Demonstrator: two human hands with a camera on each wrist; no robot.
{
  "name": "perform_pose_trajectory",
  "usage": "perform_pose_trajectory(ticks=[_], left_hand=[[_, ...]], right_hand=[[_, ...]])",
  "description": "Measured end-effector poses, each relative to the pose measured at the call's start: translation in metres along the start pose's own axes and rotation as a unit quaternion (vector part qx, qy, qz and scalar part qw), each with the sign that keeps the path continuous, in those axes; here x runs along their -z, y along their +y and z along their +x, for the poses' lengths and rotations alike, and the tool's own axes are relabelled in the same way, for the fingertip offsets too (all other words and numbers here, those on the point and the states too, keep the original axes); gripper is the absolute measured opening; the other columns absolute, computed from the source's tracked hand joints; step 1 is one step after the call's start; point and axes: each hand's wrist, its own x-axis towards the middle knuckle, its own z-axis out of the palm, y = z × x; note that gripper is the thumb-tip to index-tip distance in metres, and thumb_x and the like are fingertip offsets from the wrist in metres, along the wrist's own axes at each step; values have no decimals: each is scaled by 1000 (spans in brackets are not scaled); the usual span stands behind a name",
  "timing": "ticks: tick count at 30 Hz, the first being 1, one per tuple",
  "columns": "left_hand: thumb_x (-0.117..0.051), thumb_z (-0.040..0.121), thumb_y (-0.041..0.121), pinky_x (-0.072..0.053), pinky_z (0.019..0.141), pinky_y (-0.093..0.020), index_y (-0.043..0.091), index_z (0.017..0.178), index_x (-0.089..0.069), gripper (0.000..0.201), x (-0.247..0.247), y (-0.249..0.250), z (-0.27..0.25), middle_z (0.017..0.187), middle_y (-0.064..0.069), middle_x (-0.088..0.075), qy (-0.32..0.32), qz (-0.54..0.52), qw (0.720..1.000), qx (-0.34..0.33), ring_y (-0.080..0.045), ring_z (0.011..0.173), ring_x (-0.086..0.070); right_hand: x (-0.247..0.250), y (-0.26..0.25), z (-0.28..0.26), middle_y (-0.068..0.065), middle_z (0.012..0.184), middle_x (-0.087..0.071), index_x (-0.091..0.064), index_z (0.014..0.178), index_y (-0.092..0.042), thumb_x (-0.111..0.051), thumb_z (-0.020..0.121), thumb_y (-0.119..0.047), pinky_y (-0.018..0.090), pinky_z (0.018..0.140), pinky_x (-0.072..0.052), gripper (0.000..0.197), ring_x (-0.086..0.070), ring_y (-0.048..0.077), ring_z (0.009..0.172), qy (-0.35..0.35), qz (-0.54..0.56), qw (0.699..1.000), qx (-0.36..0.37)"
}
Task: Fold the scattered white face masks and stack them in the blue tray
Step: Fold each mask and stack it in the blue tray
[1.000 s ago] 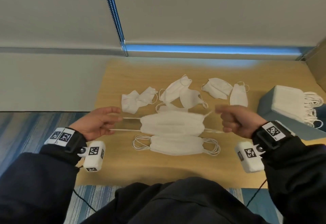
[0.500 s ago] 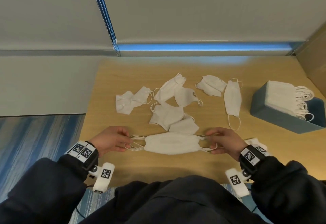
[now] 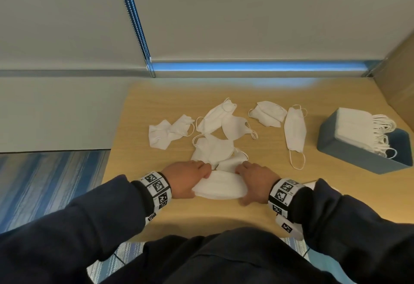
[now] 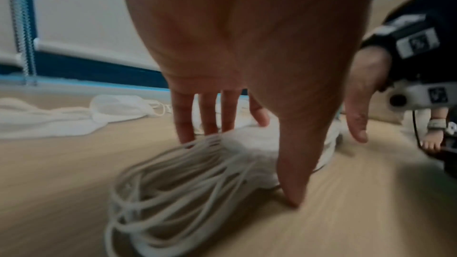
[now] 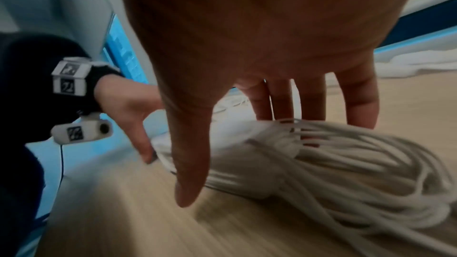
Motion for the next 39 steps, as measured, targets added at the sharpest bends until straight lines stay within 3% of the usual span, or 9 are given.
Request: perform_pose_trajectory(ticks=[5,12,16,19,23,30,33,36,39], left_hand=[[-72,79,31,-33,67,-29,24,121,-43,51,-7,-2,0,120,4,-52,29,2,1000,-6,-17,98,-53],[-73,75,40,-33,69,-30,27,114,-43,52,-16,-7,1,116,8,-51,44,5,999,-24,-14,95,-50],[-76,73,64,-43,71,-30,36,113,-38,62,22,-21,6,108,14,-54,-39,-136,990,28,-9,90,-53],[-69,86,57,-53,83,-33,35,109,-51,36,59,-41,33,109,10,-64,62,-193,975,94,-10,92,-62],[-64,95,31,-54,92,-37,29,108,-64,13,88,-54,90,114,6,-65,188,-192,951,151,-15,100,-62],[-59,99,35,-49,98,-40,16,137,-54,43,91,-63,154,134,-14,-48,100,-124,960,230,-32,115,-57],[-70,92,30,-54,86,-42,15,143,-41,61,86,-65,165,130,-15,-51,99,-111,956,251,-33,107,-61],[-82,81,21,-51,76,-40,13,153,-19,96,86,-69,170,127,-15,-57,99,-208,928,292,-34,107,-63],[-88,75,23,-53,90,-42,15,155,-21,105,89,-77,162,141,-13,-54,146,-337,874,319,-36,121,-59]], right_hand=[[-16,7,0,2,129,-51,-45,137,-19,-79,76,-35,38,93,-50,72,-54,24,114,42,43,998,18],[-17,16,-9,-7,133,-53,-41,146,-28,-81,71,-51,34,97,-48,88,-56,17,116,65,113,991,37],[15,57,-7,-15,107,-66,-59,124,-37,-79,80,-49,22,80,-49,49,-63,7,98,172,358,916,-61],[37,119,13,1,117,-68,-63,123,-22,-71,91,-33,38,90,-52,35,-64,25,109,294,389,841,-234],[39,166,39,17,150,-45,-38,151,-17,-67,93,-28,49,107,-44,65,-49,42,132,175,354,843,-365],[17,152,41,14,141,-37,-50,139,-32,-64,90,-24,51,101,-48,52,-46,41,121,187,254,880,-356],[15,156,40,18,138,-41,-39,143,-34,-74,82,-10,45,81,-56,74,-55,40,107,173,327,859,-355],[20,152,35,16,138,-51,-31,150,-20,-93,61,-8,55,93,-54,109,-55,42,120,171,391,827,-365],[28,145,28,13,118,-62,-52,126,-8,-95,63,-20,54,90,-55,78,-60,36,109,172,408,833,-331]])
